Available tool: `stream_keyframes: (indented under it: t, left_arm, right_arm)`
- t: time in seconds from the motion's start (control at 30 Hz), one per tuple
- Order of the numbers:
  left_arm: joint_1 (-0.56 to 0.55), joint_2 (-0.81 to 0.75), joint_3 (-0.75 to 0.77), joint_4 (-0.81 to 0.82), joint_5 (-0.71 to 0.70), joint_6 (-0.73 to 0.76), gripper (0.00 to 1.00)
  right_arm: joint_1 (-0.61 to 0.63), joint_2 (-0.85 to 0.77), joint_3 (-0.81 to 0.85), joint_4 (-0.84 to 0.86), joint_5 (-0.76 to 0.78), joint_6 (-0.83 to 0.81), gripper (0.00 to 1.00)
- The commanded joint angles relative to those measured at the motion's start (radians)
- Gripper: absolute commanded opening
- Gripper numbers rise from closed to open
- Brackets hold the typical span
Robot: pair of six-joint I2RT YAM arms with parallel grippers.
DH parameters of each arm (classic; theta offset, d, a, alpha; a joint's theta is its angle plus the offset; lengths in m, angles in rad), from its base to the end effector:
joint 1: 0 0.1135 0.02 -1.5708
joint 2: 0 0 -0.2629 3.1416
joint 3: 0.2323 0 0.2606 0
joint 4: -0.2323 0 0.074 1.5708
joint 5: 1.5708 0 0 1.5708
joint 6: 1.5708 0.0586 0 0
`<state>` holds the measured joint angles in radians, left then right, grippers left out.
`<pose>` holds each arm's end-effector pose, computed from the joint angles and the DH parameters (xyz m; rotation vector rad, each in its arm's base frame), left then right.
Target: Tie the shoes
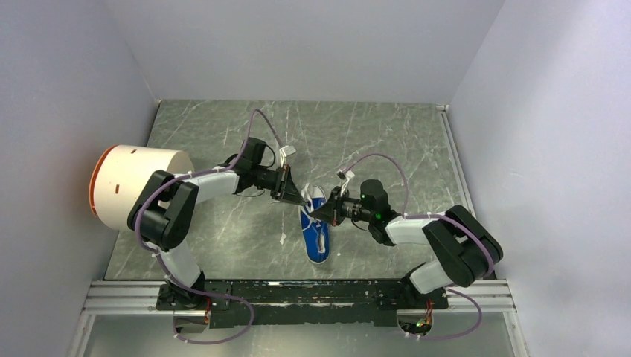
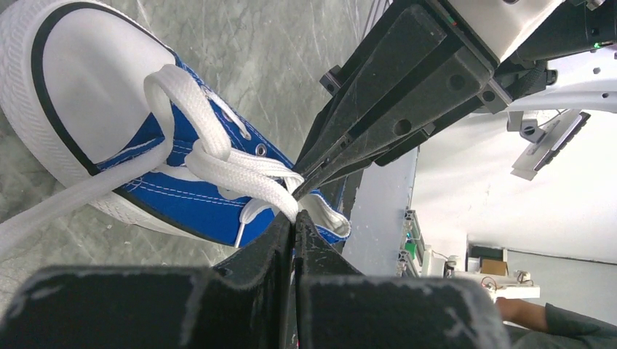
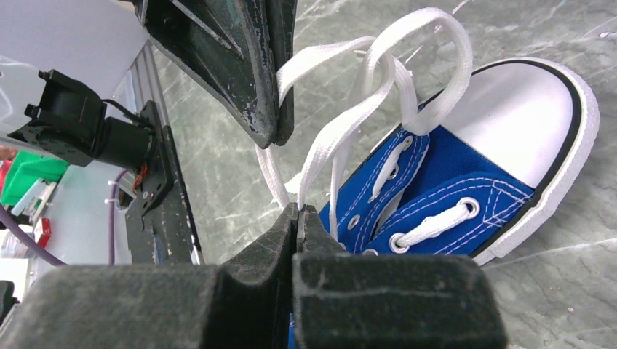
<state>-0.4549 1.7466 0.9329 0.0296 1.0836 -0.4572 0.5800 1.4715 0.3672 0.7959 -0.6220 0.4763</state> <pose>0.2967 -0.2028 0.1576 0.5867 2.3605 -1.7065 0.2134 0.1806 0.1387 -0.5674 1.9539 1.2795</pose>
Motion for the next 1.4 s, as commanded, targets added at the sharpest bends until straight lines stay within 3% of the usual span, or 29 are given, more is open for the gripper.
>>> stream_keyframes:
  t: [0.0,0.3,0.43,0.6,0.73,0.83,0.97,1.13,1.37]
  left_arm:
    - [0.005,-0.029,-0.013,0.042,0.026,-0.015,0.09]
    - [0.004,-0.013,-0.013,0.108,0.045,-0.069,0.11]
    - [0.004,-0.006,-0.011,0.112,0.046,-0.075,0.11]
    - [0.004,-0.006,-0.008,0.102,0.045,-0.067,0.11]
    - [0.004,-0.002,-0.002,0.090,0.048,-0.056,0.13]
    - [0.004,0.011,0.015,0.056,0.053,-0.030,0.13]
    - [0.004,0.022,0.037,0.005,0.052,0.012,0.13]
    - [0.004,0.023,0.043,-0.027,0.051,0.038,0.14]
    - [0.005,0.024,0.050,-0.076,0.045,0.072,0.15]
  right_arm:
    - [0.004,-0.013,0.003,-0.033,0.000,0.004,0.00]
    - [0.005,0.088,0.101,-0.082,-0.050,0.015,0.00]
    - [0.004,0.059,0.120,-0.148,-0.039,-0.001,0.06]
    - [0.002,-0.047,0.168,-0.369,-0.008,-0.094,0.15]
    - [0.000,-0.078,0.203,-0.504,-0.014,-0.189,0.31]
    - [-0.008,-0.089,0.217,-0.548,0.028,-0.219,0.42]
    - [-0.027,-0.101,0.234,-0.549,0.068,-0.218,0.50]
    - [-0.027,-0.055,0.250,-0.517,0.065,-0.205,0.51]
    - [-0.026,-0.007,0.261,-0.492,0.038,-0.229,0.44]
